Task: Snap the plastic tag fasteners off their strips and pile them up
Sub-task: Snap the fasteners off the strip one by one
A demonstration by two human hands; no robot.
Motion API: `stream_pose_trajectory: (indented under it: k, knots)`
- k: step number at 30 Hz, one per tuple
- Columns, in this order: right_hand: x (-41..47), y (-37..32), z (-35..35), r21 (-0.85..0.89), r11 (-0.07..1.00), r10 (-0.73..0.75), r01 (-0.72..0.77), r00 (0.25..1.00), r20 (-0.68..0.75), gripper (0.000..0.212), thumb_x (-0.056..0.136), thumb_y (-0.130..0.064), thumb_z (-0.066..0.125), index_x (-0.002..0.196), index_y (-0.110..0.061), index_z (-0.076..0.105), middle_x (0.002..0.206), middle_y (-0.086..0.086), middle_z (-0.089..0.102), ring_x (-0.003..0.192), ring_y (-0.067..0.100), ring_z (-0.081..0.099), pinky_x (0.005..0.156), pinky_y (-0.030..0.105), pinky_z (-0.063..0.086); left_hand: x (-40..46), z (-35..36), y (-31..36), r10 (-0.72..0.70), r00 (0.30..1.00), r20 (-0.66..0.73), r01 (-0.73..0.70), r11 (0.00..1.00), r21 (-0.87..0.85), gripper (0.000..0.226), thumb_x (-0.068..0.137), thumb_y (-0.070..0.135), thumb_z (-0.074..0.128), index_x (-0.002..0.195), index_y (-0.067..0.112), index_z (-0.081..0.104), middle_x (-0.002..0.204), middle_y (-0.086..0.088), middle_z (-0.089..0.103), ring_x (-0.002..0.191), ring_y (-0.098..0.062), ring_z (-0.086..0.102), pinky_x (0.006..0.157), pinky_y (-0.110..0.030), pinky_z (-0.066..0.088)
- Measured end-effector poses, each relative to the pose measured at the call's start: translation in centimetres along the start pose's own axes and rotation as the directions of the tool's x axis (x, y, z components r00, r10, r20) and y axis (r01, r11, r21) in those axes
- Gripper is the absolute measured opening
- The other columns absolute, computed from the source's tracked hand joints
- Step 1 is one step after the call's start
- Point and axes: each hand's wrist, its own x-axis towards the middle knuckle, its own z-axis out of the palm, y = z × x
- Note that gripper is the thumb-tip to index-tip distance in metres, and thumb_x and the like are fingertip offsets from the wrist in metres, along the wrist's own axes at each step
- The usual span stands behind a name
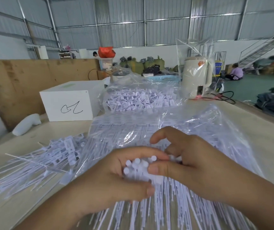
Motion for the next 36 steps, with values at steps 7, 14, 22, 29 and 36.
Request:
stream_pose_trajectory:
  k: [7, 14, 22, 29, 36]
  knots:
    - [-0.2, 0.0, -0.6, -0.159, 0.987, -0.011, 0.015, 1.0, 0.027, 0.037, 0.081, -0.064, 0.062, 0.075, -0.029, 0.054, 0.056, -0.01, 0.049, 0.048, 0.007, 0.044, 0.047, 0.021, 0.03, 0.1, 0.2, -0.3, -0.035, 0.997, -0.069, 0.038, 0.998, 0.04, 0.022, 0.072, 0.003, 0.075, 0.086, 0.019, 0.072, 0.076, 0.005, 0.067, 0.064, -0.001, 0.058, 0.057, -0.011, 0.045]
    - [-0.1, -0.4, -0.8, -0.137, 0.983, 0.119, -0.122, 0.992, -0.032, 0.033, 0.087, -0.05, 0.061, 0.064, -0.03, 0.049, 0.052, -0.012, 0.047, 0.043, 0.007, 0.039, 0.046, 0.022, 0.028, 0.3, 0.2, -0.3, 0.005, 0.935, -0.353, 0.017, 0.998, 0.058, 0.019, 0.06, 0.019, 0.084, 0.063, 0.024, 0.066, 0.058, 0.007, 0.056, 0.052, -0.004, 0.051, 0.049, -0.015, 0.043]
    - [-0.1, -0.7, -2.3, 0.166, 0.982, 0.142, -0.087, 0.924, -0.355, 0.045, 0.07, -0.061, 0.055, 0.068, -0.017, 0.048, 0.05, 0.001, 0.042, 0.037, 0.004, 0.03, 0.037, 0.015, 0.027, 0.2, 1.0, 0.1, 0.059, 0.866, -0.497, -0.065, 0.998, 0.005, 0.02, 0.051, 0.031, 0.079, 0.064, 0.024, 0.066, 0.06, 0.009, 0.059, 0.05, -0.005, 0.053, 0.048, -0.015, 0.045]
    - [-0.2, -0.5, -0.3, 0.128, 0.991, 0.031, -0.044, 0.994, 0.105, 0.044, 0.08, -0.053, 0.069, 0.115, -0.05, 0.043, 0.086, -0.004, 0.073, 0.076, 0.01, 0.068, 0.076, 0.039, 0.054, -0.3, 0.1, 0.0, -0.004, 0.997, -0.074, 0.002, 1.0, -0.028, 0.031, 0.071, 0.012, 0.069, 0.099, 0.024, 0.074, 0.08, -0.001, 0.069, 0.054, -0.005, 0.055, 0.049, -0.018, 0.046]
    - [-0.2, -0.2, -0.1, -0.15, 0.988, 0.066, -0.049, 0.992, 0.11, 0.039, 0.075, -0.072, 0.057, 0.087, -0.035, 0.056, 0.06, -0.019, 0.055, 0.052, 0.001, 0.05, 0.052, 0.022, 0.033, -0.3, -0.8, -0.2, -0.082, 0.997, -0.006, 0.082, 0.996, 0.036, 0.021, 0.073, 0.01, 0.066, 0.089, 0.022, 0.073, 0.07, 0.009, 0.064, 0.057, -0.004, 0.057, 0.052, -0.02, 0.047]
